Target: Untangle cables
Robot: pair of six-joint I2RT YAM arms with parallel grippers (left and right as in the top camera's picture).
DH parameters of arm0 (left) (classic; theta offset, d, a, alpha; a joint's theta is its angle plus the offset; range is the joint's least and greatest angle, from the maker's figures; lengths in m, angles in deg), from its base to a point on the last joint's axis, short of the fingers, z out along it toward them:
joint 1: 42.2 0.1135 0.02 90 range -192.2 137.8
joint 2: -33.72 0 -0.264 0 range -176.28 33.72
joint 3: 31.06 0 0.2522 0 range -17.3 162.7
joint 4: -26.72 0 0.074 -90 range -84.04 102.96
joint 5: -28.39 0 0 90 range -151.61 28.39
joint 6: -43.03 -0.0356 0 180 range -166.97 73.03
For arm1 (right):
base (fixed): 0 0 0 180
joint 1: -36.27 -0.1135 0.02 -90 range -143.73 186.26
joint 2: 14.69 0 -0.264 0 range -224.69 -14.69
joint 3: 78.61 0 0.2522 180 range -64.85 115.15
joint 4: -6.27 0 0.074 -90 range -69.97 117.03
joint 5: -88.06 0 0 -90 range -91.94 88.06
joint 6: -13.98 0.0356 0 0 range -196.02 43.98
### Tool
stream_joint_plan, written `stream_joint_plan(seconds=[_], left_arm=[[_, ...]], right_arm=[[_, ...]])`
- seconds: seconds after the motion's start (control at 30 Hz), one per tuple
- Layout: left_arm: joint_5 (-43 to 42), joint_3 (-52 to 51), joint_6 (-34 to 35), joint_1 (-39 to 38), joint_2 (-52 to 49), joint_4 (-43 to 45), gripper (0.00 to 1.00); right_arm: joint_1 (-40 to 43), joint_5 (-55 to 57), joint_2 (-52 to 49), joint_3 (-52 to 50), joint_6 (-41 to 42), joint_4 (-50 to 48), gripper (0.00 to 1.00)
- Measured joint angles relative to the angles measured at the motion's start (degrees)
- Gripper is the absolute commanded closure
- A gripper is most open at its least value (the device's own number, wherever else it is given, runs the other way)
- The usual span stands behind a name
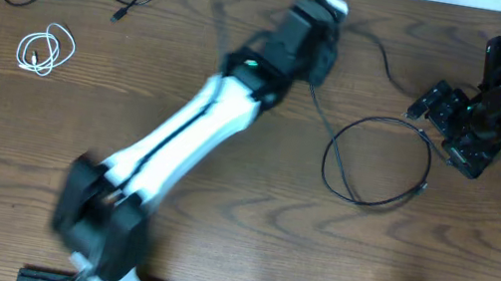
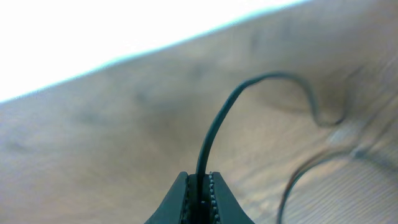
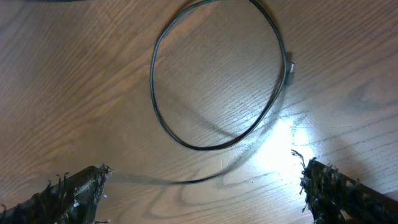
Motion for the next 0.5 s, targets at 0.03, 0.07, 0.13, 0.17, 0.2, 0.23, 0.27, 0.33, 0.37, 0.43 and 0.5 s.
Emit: stream_joint_plan(seconds=[0.03, 0.07, 0.13, 0.17, 0.2, 0.23, 0.27, 0.33, 0.37, 0.43, 0.5], left_arm=[[0.0, 0.0, 0.0, 0.5, 2.9, 0.1, 0.92], [0.0, 0.2, 0.1, 1.0, 5.4, 0.2, 0.93], [0.0, 0.2, 0.1, 2.3, 9.8, 0.7, 0.92], [0.0, 0.2, 0.1, 2.9, 11.7, 1.0, 0.92], [0.0, 0.2, 0.1, 3.8, 13.7, 1.6, 0.92], [0.0, 0.2, 0.1, 4.3, 14.8, 2.2, 0.93], [0.0, 0.2, 0.1, 5.1, 16.0, 2.8, 0.93], [0.0, 0.2, 0.1, 6.8, 18.4, 3.7, 0.93], [0.0, 0.2, 0.1, 7.6, 19.6, 4.0, 0.93], [-0.1, 0.2, 0.1, 9.4, 22.0, 4.3, 0.92], [-1.1, 0.2, 0.1, 11.0, 24.1, 4.4, 0.93]], right_arm=[[0.0, 0.0, 0.0, 0.0, 0.0, 0.0, 0.01], [0.0, 0.0, 0.0, 0.0, 0.0, 0.0, 0.01], [0.0, 0.0, 0.0, 0.0, 0.0, 0.0, 0.01], [0.0, 0.0, 0.0, 0.0, 0.0, 0.0, 0.01], [0.0, 0.0, 0.0, 0.0, 0.0, -0.1, 0.01], [0.0, 0.0, 0.0, 0.0, 0.0, -0.1, 0.01], [0.0, 0.0, 0.0, 0.0, 0.0, -0.1, 0.01], [0.0, 0.0, 0.0, 0.0, 0.0, -0.2, 0.01], [0.0, 0.0, 0.0, 0.0, 0.0, -0.2, 0.01], [0.0, 0.0, 0.0, 0.0, 0.0, -0.2, 0.01], [0.0, 0.0, 0.0, 0.0, 0.0, -0.3, 0.01]])
